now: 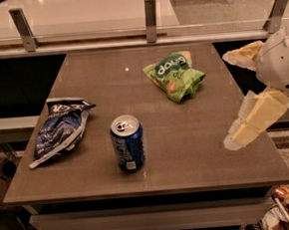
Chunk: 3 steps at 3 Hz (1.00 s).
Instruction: Knock pepsi can over
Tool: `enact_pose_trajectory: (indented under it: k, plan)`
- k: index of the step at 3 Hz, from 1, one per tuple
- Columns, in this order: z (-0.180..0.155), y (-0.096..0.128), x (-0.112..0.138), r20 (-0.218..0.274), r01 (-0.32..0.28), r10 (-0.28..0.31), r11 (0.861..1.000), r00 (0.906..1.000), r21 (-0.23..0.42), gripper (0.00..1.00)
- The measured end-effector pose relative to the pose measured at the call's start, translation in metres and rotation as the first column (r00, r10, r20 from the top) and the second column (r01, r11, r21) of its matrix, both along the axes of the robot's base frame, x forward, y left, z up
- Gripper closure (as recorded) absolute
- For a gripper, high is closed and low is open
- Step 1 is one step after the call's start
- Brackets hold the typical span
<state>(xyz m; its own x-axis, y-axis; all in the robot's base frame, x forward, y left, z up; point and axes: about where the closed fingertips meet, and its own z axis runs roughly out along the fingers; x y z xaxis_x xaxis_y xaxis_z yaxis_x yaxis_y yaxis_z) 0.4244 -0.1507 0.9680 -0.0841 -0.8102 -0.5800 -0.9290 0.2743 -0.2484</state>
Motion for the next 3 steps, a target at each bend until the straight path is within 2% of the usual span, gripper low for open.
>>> enact_pose_trajectory:
  k: [1,2,3]
  plan:
    - [-0.004,0.049,0.006,0.026,-0.074,0.070,0.983,0.9972,0.167,0.00]
    - [-0.013,0.106,0.018,0.043,-0.151,0.145,0.932,0.9885,0.329,0.00]
    - [-0.030,0.149,0.027,0.059,-0.189,0.182,0.866,0.9815,0.462,0.00]
